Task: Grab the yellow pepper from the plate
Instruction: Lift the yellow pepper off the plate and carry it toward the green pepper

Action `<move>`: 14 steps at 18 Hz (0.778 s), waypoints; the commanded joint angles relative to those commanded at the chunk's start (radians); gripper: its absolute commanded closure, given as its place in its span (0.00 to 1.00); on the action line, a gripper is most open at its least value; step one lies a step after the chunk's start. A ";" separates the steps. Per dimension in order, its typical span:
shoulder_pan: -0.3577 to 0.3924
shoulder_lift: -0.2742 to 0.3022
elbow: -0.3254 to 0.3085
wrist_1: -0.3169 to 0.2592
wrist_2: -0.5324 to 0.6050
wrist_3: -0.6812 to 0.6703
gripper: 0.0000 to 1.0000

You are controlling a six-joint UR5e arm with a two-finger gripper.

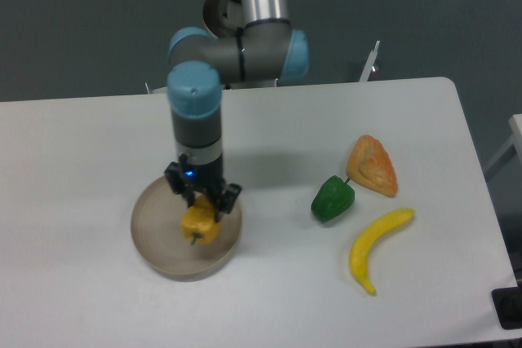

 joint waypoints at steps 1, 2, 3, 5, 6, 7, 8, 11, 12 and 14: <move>0.037 0.015 0.000 0.000 0.003 0.049 0.58; 0.060 0.020 0.000 0.000 0.002 0.066 0.58; 0.092 0.023 0.000 0.000 0.003 0.088 0.58; 0.160 0.026 0.002 0.002 0.006 0.184 0.58; 0.195 0.026 0.006 0.000 0.005 0.236 0.58; 0.227 0.026 0.012 0.000 0.003 0.284 0.58; 0.253 0.026 0.018 0.000 0.005 0.319 0.58; 0.298 0.026 0.054 -0.002 0.003 0.390 0.58; 0.301 0.026 0.064 -0.006 0.002 0.392 0.58; 0.306 0.026 0.066 -0.011 0.003 0.392 0.58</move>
